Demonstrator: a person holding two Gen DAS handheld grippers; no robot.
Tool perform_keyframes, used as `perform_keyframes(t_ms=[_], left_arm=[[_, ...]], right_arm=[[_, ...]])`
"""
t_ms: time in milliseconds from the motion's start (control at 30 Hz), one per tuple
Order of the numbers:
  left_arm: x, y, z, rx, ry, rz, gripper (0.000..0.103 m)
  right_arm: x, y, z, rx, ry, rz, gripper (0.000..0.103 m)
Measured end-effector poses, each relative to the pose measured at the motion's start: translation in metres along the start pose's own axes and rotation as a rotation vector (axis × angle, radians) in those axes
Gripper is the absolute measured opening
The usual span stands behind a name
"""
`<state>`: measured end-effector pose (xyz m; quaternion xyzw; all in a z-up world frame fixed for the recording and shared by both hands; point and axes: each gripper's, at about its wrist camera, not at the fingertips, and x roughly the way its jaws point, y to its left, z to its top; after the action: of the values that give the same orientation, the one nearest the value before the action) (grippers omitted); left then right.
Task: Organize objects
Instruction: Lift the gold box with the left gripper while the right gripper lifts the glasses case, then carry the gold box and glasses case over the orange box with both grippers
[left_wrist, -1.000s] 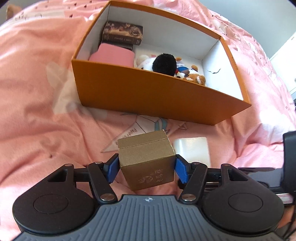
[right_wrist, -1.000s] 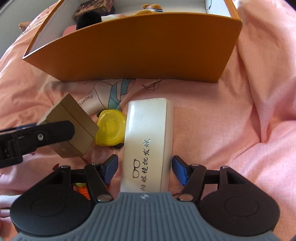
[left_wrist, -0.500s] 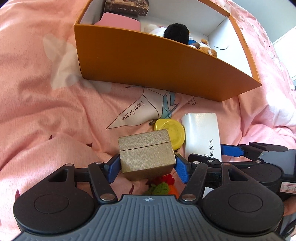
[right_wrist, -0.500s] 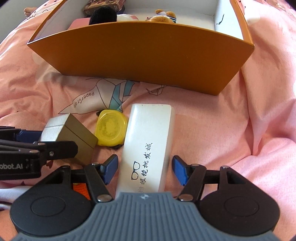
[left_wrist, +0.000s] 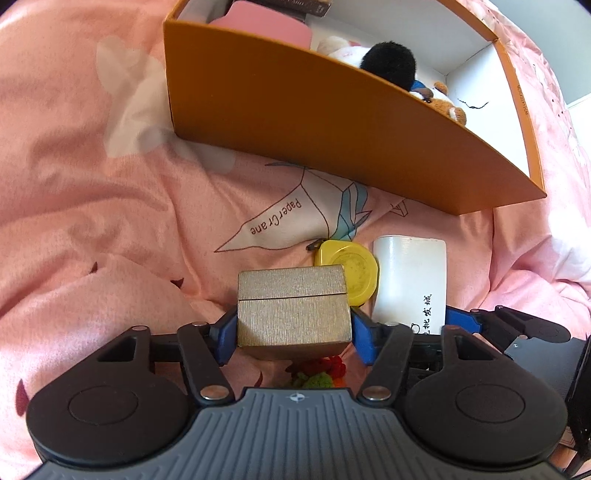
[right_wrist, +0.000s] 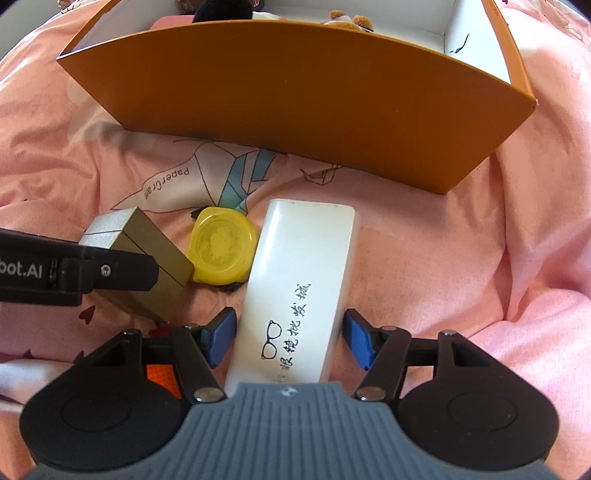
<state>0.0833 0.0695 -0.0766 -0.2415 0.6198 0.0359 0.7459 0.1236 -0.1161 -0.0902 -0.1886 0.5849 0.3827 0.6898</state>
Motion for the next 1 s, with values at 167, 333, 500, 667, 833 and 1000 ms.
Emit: perform_keyframes(t_ms=[167,333,500,667,833,1000], left_arm=[[-0.007,0.005,-0.005,-0.006,-0.027,-0.037,0.067],[-0.026,0.000,-0.010,0.039,-0.075,-0.062,0.067],[-0.056,-0.014,-0.007,0.107,-0.144,-0.129,0.067],[-0.092,-0.033,0.000,0.198,-0.234,-0.183,0.067],[-0.119,-0.050,0.019,0.252,-0.331,-0.220,0.067],[-0.132,-0.066,0.045,0.299,-0.416,-0.221,0.067]], right_arm=[[-0.005,-0.004,-0.002,0.021,-0.014,0.022,0.064],[-0.028,-0.012,-0.005,0.054,-0.065,0.041,0.064],[-0.066,-0.026,-0.007,0.102,-0.141,0.065,0.063],[-0.110,-0.036,0.002,0.108,-0.238,0.074,0.062],[-0.159,-0.040,0.021,0.081,-0.368,0.061,0.062],[-0.188,-0.049,0.051,0.066,-0.432,0.068,0.062]])
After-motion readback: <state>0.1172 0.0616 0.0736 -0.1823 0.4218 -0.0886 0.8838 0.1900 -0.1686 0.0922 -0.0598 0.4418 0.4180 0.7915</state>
